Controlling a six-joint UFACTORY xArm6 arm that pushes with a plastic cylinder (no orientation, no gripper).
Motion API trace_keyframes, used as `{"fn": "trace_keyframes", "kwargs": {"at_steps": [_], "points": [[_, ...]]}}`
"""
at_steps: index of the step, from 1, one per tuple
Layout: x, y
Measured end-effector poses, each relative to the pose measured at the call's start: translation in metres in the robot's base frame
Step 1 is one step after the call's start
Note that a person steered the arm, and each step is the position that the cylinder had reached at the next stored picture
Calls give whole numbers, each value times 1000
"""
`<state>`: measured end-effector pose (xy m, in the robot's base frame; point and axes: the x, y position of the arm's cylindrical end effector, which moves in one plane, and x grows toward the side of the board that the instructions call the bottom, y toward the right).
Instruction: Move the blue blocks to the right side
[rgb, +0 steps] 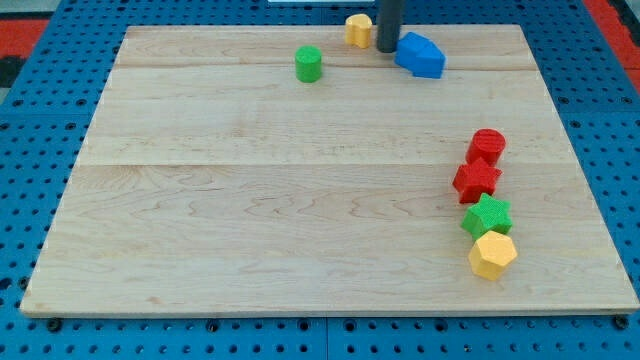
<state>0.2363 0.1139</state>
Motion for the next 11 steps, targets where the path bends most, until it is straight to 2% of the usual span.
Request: {"fn": "trace_keyframes", "kwargs": {"at_steps": [1,2,3,4,5,6,8,9,10,11], "points": [[18,41],[24,59],[-6,75],[6,133],[29,131],[47,96],[90,90],[100,110],[110,167],[121,162]]}}
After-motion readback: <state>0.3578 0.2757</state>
